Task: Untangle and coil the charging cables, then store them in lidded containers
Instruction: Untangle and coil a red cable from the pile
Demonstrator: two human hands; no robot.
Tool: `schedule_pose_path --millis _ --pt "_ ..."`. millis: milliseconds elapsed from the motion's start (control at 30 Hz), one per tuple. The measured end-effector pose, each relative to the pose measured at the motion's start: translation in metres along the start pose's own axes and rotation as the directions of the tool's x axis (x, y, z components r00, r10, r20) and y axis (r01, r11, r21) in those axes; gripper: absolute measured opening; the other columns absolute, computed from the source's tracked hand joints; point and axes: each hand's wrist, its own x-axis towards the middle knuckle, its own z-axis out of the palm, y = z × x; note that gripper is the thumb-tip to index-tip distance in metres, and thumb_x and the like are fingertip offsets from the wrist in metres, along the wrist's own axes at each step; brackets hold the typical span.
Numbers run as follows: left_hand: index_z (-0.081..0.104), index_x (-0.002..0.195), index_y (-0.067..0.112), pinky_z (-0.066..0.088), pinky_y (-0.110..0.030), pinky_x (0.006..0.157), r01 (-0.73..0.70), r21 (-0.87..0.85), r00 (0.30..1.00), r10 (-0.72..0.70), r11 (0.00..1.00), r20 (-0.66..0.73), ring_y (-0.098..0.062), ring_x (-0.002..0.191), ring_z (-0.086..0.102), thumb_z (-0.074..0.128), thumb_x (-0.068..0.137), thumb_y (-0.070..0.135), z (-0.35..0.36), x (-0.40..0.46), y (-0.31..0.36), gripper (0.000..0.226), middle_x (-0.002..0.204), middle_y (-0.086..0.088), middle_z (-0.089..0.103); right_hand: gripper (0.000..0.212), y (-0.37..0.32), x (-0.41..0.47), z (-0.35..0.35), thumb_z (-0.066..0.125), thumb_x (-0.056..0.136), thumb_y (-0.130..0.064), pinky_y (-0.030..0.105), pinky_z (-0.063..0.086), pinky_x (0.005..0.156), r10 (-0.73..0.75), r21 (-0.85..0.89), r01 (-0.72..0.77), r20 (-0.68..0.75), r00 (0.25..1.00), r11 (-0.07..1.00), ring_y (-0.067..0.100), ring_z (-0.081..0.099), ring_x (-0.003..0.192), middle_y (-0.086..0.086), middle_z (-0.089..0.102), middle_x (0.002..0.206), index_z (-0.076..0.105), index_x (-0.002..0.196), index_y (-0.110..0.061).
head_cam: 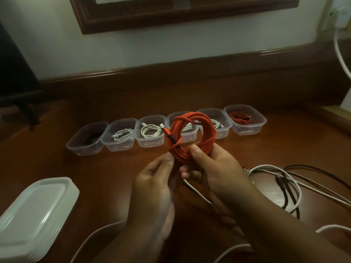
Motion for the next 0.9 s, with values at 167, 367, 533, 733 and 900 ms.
schedule_pose_path --millis 167,367,533,733,900 --pt "0.079 0.091 0.009 0.045 -0.025 0.059 0.041 -0.003 0.990 -0.041 0.999 0.133 -0.012 0.063 0.052 0.069 0.077 0.014 0.002 -0.008 0.000 0.018 0.077 -0.008 0.064 0.015 0.002 -0.004 0.006 0.048 0.100 -0.013 0.027 0.049 0.051 0.002 -0.085 -0.004 -0.025 1.000 0.996 0.018 0.058 0.057 0.008 0.067 0.071 0.059 0.104 -0.004" --pt "0.079 0.088 0.024 0.050 -0.030 0.053 -0.093 0.192 0.992 0.074 0.977 0.105 -0.023 0.063 0.058 0.078 0.079 0.025 -0.001 -0.003 -0.002 0.009 0.079 -0.011 0.070 0.023 -0.001 -0.002 0.003 0.046 0.102 -0.025 0.027 0.042 0.047 0.211 -0.060 -0.211 -0.011 0.977 0.976 0.019 0.054 0.053 0.010 0.058 0.065 0.060 0.104 -0.006" --pt "0.075 0.094 0.011 0.051 -0.026 0.049 -0.053 0.166 0.994 0.036 0.985 0.107 -0.022 0.063 0.060 0.070 0.080 0.034 -0.001 -0.002 0.002 0.028 0.085 -0.017 0.069 0.055 0.005 0.003 -0.004 0.037 0.098 -0.052 0.026 0.035 0.048 0.352 -0.097 -0.347 0.041 0.935 0.933 0.017 0.051 0.052 0.007 0.057 0.065 0.064 0.111 -0.007" --pt "0.072 0.112 0.003 0.057 -0.032 0.071 0.193 -0.024 0.963 -0.184 0.981 0.199 -0.027 0.089 0.067 0.049 0.093 0.035 -0.003 0.001 0.006 0.044 0.115 -0.024 0.069 0.044 0.005 0.012 -0.013 0.051 0.098 -0.038 0.026 0.035 0.049 0.271 -0.010 -0.272 -0.039 0.962 0.962 0.014 0.048 0.049 0.011 0.053 0.071 0.062 0.117 0.000" --pt "0.062 0.129 0.006 0.049 -0.036 0.081 0.286 -0.073 0.939 -0.264 0.955 0.221 -0.025 0.093 0.065 0.042 0.094 0.043 -0.007 0.007 0.010 0.055 0.120 -0.017 0.069 0.034 0.000 0.008 -0.013 0.063 0.079 -0.029 0.022 0.040 0.049 0.213 0.052 -0.218 0.089 0.973 0.975 0.011 0.051 0.054 0.008 0.063 0.077 0.062 0.103 -0.004"
